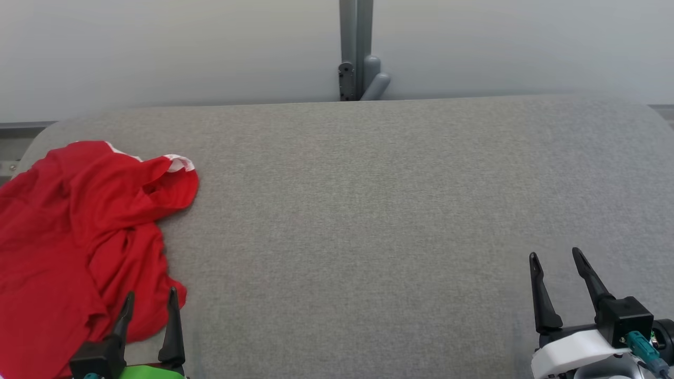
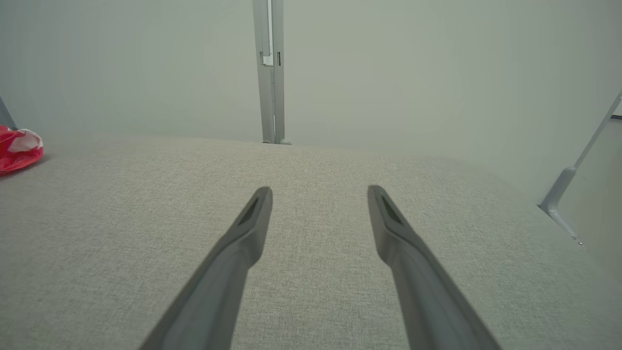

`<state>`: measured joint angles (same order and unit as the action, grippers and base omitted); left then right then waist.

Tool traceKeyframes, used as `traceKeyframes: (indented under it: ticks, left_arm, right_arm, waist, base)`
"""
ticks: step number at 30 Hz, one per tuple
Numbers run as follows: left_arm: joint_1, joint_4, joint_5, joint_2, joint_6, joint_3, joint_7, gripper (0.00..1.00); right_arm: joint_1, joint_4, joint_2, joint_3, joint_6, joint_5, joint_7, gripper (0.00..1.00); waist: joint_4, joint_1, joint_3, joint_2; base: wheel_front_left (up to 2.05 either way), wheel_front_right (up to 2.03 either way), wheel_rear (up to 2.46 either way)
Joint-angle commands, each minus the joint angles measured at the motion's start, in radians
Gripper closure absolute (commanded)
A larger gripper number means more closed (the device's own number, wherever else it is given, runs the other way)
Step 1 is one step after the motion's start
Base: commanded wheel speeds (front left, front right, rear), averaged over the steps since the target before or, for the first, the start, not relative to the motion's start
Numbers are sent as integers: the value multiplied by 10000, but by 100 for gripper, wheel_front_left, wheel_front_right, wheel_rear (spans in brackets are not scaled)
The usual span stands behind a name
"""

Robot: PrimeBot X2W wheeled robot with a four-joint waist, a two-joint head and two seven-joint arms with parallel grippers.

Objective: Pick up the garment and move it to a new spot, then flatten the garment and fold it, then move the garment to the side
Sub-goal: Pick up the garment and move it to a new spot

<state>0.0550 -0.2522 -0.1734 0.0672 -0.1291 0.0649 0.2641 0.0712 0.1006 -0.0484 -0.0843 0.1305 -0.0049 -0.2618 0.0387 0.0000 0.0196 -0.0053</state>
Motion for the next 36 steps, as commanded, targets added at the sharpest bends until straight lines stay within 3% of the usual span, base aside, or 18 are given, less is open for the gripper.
traceKeyframes:
  ticks: [1,9,16,26,31,36]
  left_arm:
    - [-39,30,17,0,-26,29,6,0]
    - [229,-12,-21,-8,-13,287,6,0]
    - [594,26,-141,-41,-14,892,6,0]
    - [584,-67,-216,-71,-14,1363,6,0]
    - [48,-1030,-434,-37,1,1736,6,0]
    - [-1375,-2961,-982,449,149,2254,-271,0]
  right_arm:
    - [60,-2,-37,-15,4,36,-50,0]
    - [-81,72,-37,239,2,7,-43,0]
    - [-224,186,-40,724,2,-6,-43,0]
    - [-209,156,-41,867,2,-66,-43,0]
    - [-256,140,-40,821,2,-134,-43,0]
    - [-445,52,-41,765,2,-293,-43,0]
  waist:
    - [587,0,-75,53]
    - [2438,0,-163,53]
    - [3300,0,-239,53]
    - [2955,0,-68,53]
    - [2610,0,183,53]
    - [2145,0,790,53]
  base:
    - [0,0,0]
    - [0,0,0]
    - [0,0,0]
    - [0,0,0]
    - [0,0,0]
    - [0,0,0]
